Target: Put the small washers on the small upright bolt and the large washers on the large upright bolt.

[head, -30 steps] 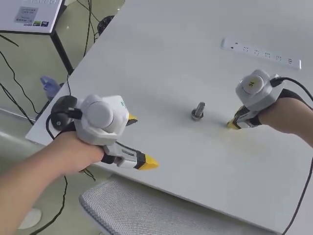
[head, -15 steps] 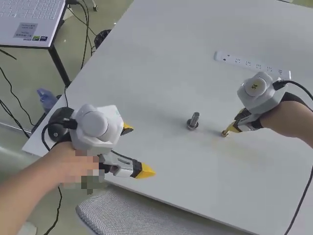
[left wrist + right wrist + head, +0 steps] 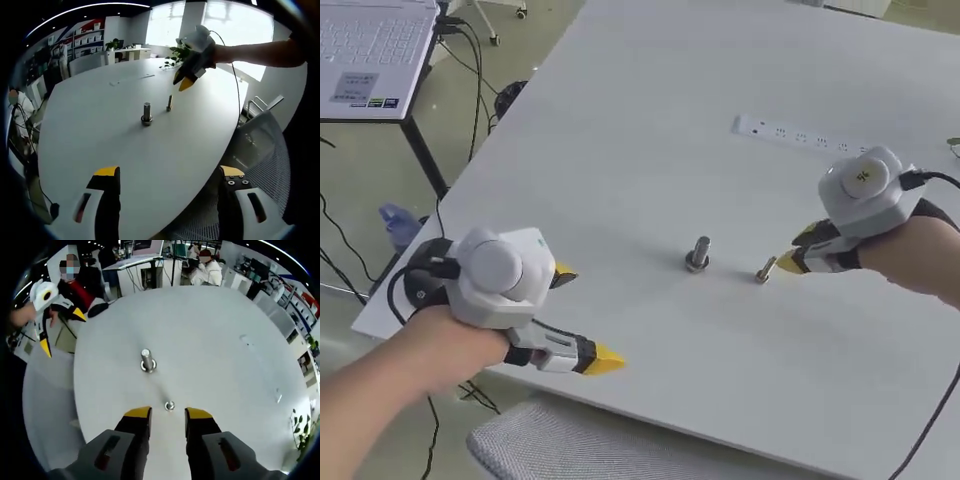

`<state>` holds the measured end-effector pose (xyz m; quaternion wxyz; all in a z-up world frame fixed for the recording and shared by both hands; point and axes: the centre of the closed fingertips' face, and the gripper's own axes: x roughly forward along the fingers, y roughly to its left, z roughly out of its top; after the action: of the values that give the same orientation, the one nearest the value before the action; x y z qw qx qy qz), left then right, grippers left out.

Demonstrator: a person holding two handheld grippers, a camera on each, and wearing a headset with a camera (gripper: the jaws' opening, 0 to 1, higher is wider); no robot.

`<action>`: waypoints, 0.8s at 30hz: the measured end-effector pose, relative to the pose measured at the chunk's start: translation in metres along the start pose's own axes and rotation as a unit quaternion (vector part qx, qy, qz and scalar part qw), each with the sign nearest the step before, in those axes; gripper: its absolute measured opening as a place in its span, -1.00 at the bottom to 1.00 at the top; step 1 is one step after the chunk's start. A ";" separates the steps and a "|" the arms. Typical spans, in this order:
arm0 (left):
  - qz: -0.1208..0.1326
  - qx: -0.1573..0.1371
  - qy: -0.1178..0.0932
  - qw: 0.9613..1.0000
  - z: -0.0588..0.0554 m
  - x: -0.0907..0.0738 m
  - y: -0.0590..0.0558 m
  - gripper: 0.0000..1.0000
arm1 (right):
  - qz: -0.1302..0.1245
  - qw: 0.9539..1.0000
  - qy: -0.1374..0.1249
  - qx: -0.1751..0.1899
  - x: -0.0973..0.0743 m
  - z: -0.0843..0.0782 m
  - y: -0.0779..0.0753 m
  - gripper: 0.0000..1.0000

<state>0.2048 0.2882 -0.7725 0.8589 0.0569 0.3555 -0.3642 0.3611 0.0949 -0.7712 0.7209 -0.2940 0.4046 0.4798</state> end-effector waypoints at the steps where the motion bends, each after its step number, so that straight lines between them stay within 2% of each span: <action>1: -0.001 0.000 -0.001 1.000 0.000 0.000 0.000 0.59 | 0.000 1.000 -0.005 0.005 -0.002 0.000 0.001 -0.44; 4: -0.005 -0.003 -0.005 1.000 0.001 0.002 -0.001 0.59 | 0.000 0.999 -0.029 0.020 -0.009 -0.001 0.006 -0.40; 7: -0.007 -0.007 -0.014 1.000 0.005 0.002 -0.002 0.61 | 0.003 0.999 -0.040 0.033 -0.013 -0.007 0.011 -0.34; 14: -0.003 -0.002 -0.013 1.000 0.008 0.002 -0.001 0.60 | 0.007 0.995 -0.080 0.057 -0.022 -0.015 0.023 -0.21; 17: -0.003 -0.008 -0.017 1.000 0.010 0.000 -0.001 0.60 | 0.005 0.993 -0.087 0.079 -0.026 -0.020 0.025 -0.18; 20: 0.000 -0.007 -0.014 1.000 0.009 -0.001 0.000 0.60 | 0.009 0.987 -0.113 0.109 -0.031 -0.020 0.029 -0.15; 21: 0.000 -0.007 -0.014 1.000 0.009 -0.001 0.000 0.60 | 0.010 0.987 -0.116 0.111 -0.032 -0.020 0.029 -0.15; 24: 0.000 -0.014 -0.022 1.000 0.012 -0.002 0.000 0.61 | 0.009 0.981 -0.146 0.126 -0.041 -0.016 0.032 -0.10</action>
<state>0.2106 0.2852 -0.7621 0.8671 0.0368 0.3414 -0.3609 0.3176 0.0749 -0.7452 0.7994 -0.1238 0.3549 0.4687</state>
